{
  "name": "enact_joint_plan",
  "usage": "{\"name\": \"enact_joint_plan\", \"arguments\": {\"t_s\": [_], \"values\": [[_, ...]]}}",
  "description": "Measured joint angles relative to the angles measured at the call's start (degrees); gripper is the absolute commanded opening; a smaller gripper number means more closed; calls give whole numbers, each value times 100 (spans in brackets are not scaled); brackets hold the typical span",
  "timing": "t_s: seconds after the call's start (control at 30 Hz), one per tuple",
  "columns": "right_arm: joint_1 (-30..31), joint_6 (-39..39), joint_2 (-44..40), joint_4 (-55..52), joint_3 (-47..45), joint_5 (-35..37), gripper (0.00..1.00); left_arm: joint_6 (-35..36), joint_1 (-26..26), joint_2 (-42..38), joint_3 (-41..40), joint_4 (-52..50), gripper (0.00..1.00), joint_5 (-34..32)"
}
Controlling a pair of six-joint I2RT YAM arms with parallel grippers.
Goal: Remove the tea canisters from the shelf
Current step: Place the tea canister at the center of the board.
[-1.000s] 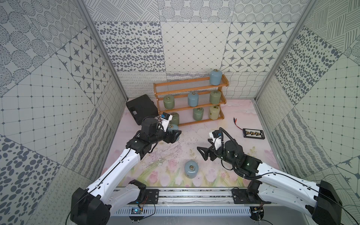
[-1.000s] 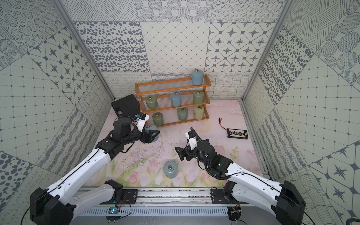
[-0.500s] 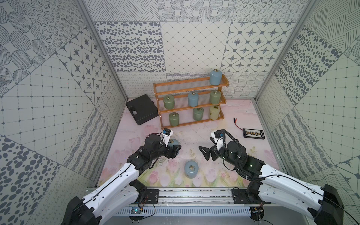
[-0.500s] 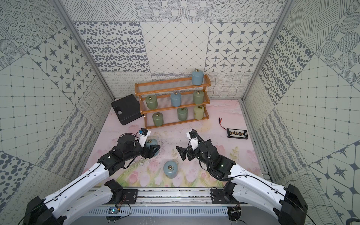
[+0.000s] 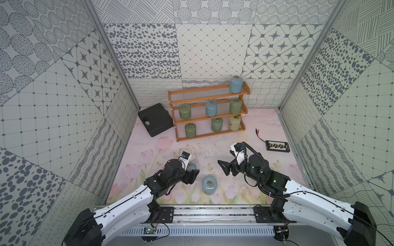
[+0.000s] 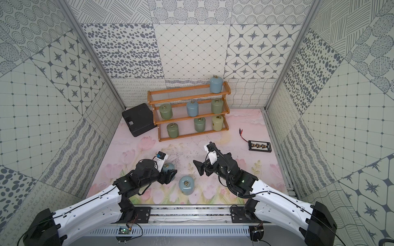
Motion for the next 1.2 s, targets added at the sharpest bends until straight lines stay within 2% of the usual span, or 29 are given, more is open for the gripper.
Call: {"name": "enact_joint_plan", "arguments": {"t_s": [0.53, 0.97, 1.2], "values": [[0, 0, -173, -2, -87, -22, 99, -573, -1169, -57, -605, 354, 60, -1290], [0, 2, -426, -52, -157, -22, 100, -1038, -1690, -59, -922, 824, 60, -1978], [-2, -2, -520, -177, -160, -20, 100, -1261, -1856, -52, -988, 951, 68, -2236]]}}
